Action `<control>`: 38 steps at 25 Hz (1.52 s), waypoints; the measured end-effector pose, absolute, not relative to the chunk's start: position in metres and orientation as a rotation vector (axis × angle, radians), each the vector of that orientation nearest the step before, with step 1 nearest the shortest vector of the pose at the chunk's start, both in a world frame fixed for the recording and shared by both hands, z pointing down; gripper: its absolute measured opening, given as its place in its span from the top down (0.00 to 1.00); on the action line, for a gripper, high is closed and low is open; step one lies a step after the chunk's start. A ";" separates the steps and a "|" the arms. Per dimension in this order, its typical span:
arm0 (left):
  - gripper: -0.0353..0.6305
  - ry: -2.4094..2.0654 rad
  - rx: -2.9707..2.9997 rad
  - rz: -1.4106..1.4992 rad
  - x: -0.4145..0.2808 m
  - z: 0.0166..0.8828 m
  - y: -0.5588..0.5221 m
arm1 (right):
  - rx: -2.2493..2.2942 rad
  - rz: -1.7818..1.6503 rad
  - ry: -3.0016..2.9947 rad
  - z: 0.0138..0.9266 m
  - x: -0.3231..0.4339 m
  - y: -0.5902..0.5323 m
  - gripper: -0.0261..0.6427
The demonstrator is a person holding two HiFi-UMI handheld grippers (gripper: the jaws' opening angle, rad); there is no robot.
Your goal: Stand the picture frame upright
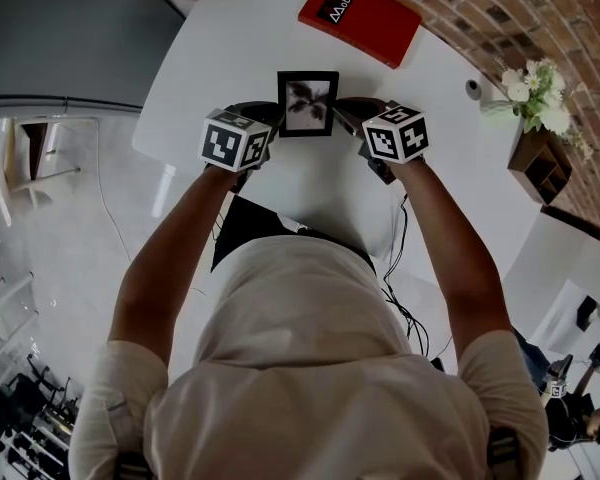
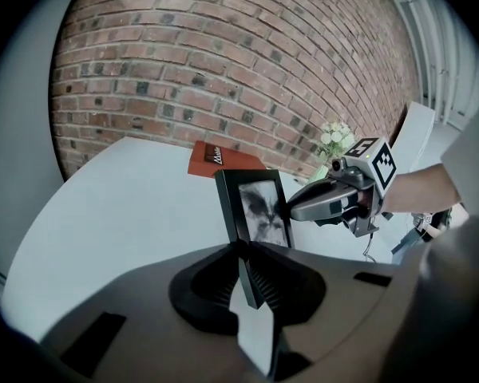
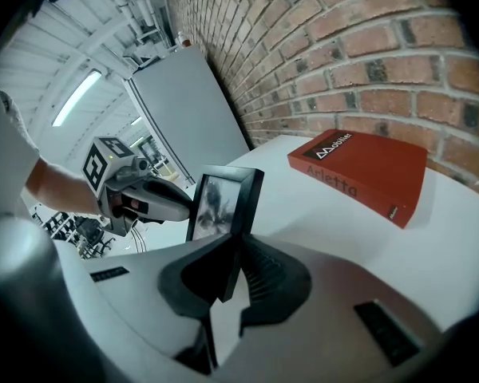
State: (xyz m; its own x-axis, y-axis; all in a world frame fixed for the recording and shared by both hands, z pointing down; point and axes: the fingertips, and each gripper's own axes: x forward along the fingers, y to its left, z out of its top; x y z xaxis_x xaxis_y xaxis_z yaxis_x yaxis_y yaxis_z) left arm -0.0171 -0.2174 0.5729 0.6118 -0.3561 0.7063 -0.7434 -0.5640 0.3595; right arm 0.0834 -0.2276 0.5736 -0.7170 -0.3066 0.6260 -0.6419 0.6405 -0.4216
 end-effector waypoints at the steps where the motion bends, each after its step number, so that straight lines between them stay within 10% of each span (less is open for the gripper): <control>1: 0.89 -0.862 2.192 0.774 -0.018 0.572 -0.219 | 0.742 0.867 -2.354 0.573 0.083 -0.229 0.91; 38: 0.90 -0.919 2.472 0.882 -0.027 0.544 -0.290 | 0.886 0.469 -2.421 0.537 0.073 -0.295 0.92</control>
